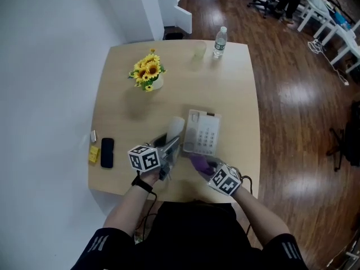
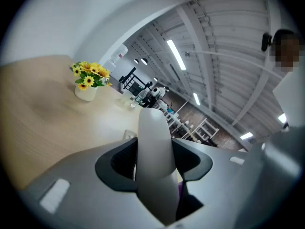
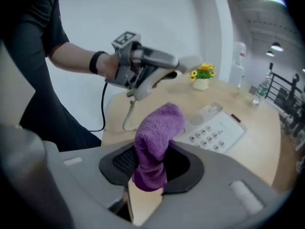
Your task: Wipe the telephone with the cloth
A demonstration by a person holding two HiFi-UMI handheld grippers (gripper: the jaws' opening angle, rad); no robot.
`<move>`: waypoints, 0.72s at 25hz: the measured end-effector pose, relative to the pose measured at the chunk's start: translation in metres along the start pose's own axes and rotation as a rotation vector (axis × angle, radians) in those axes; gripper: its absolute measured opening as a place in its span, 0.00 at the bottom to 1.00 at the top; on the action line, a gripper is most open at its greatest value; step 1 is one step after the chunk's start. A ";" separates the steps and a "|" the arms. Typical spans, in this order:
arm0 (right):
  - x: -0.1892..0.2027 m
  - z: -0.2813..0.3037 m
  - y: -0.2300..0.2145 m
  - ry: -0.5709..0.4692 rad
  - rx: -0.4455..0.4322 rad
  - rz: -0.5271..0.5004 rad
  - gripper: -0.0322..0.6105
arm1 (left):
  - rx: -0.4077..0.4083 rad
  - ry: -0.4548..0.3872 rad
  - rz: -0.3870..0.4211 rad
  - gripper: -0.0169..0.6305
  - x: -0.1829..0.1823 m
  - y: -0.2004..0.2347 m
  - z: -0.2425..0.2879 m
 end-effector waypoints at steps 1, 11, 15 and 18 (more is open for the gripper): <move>0.005 -0.013 -0.001 -0.027 0.024 0.024 0.26 | -0.042 0.019 0.025 0.35 0.003 0.001 0.013; 0.002 -0.104 -0.022 -0.220 0.211 0.133 0.26 | -0.333 0.141 0.108 0.35 0.022 0.018 0.091; -0.005 -0.119 -0.024 -0.258 0.222 0.143 0.26 | -0.379 0.194 0.188 0.35 0.032 0.014 0.113; -0.007 -0.123 -0.024 -0.258 0.217 0.138 0.26 | -0.423 0.230 0.203 0.35 0.035 0.016 0.127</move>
Point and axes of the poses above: the fingertips, and each gripper's own axes: z forward along the fingers, y to its left, x out of its underside, the point moved 6 cm from there along -z, backward along the fingers, and after that the axes turned 2 degrees about -x, right-handed, at the moved point
